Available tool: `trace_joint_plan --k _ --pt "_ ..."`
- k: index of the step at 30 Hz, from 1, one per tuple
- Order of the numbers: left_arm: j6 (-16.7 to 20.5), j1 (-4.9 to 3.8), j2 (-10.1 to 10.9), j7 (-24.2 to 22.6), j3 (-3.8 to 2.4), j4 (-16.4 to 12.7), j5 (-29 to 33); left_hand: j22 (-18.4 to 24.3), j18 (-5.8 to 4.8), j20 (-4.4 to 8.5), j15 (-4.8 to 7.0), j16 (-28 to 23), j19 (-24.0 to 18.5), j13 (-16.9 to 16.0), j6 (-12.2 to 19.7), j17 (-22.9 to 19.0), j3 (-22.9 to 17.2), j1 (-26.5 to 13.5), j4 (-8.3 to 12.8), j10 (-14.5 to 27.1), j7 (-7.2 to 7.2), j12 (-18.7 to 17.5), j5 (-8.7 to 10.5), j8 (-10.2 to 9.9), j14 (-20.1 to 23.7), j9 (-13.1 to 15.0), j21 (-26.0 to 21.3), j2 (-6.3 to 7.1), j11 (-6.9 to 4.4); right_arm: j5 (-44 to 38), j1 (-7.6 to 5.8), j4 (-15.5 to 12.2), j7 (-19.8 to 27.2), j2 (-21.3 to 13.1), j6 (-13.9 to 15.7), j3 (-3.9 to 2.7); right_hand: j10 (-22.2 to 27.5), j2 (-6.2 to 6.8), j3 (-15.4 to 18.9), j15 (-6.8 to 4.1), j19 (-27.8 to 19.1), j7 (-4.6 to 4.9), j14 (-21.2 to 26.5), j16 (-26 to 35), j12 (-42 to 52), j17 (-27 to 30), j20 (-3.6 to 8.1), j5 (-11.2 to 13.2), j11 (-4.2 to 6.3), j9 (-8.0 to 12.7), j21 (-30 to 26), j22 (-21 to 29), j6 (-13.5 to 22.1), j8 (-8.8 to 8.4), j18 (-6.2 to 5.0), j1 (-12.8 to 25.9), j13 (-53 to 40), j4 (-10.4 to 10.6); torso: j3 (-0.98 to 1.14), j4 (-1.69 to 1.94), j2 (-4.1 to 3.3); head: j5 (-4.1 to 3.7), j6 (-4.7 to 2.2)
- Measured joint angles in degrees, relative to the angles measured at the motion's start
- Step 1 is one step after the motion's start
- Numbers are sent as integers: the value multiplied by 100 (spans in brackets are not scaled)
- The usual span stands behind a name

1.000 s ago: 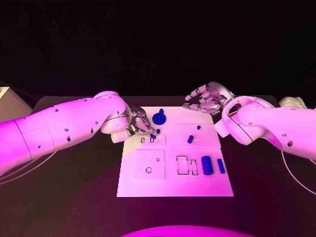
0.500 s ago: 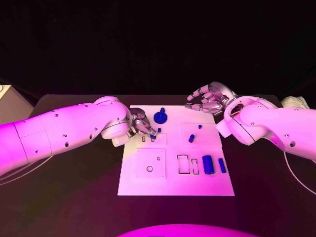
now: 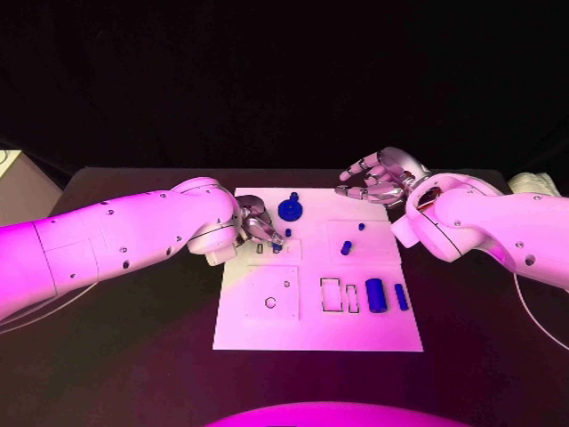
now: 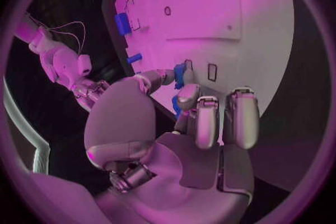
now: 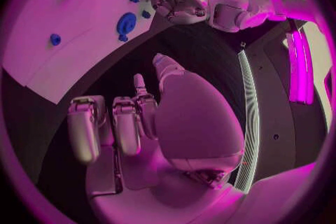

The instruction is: Assemble the parts on the task board

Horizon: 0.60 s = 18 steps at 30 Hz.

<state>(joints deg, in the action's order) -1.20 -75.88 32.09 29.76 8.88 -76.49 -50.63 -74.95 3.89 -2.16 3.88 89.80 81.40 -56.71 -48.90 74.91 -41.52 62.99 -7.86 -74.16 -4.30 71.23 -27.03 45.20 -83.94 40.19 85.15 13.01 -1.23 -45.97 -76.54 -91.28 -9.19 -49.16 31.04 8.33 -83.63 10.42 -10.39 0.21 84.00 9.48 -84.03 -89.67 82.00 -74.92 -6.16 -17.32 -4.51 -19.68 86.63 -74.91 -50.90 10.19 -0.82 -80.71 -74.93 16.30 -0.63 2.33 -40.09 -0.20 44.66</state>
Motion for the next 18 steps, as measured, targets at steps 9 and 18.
trace_joint_plan --k 9,18 --pt "-18 0 8 17 1 -2 -83 1 0 0 0 0 0 0 0 0 0 1 0 0 0 1 0 -6 0 4 22 -1 1 0 2 0 0 -6 0 0 0 0 0 0 0 0 0 0 0 0 0 0 0 0 0 -1 0 0 0 0 1 0 0 0 -4 -18 7" --pt "-93 -3 28 32 -1 -4 -106 1 1 0 -1 0 0 -6 -19 0 0 2 0 1 -17 21 -33 18 0 2 22 -2 1 0 3 8 0 -10 0 1 0 0 0 0 0 0 0 0 0 1 0 1 0 0 0 -4 0 0 0 0 1 0 -1 3 -4 -40 29"
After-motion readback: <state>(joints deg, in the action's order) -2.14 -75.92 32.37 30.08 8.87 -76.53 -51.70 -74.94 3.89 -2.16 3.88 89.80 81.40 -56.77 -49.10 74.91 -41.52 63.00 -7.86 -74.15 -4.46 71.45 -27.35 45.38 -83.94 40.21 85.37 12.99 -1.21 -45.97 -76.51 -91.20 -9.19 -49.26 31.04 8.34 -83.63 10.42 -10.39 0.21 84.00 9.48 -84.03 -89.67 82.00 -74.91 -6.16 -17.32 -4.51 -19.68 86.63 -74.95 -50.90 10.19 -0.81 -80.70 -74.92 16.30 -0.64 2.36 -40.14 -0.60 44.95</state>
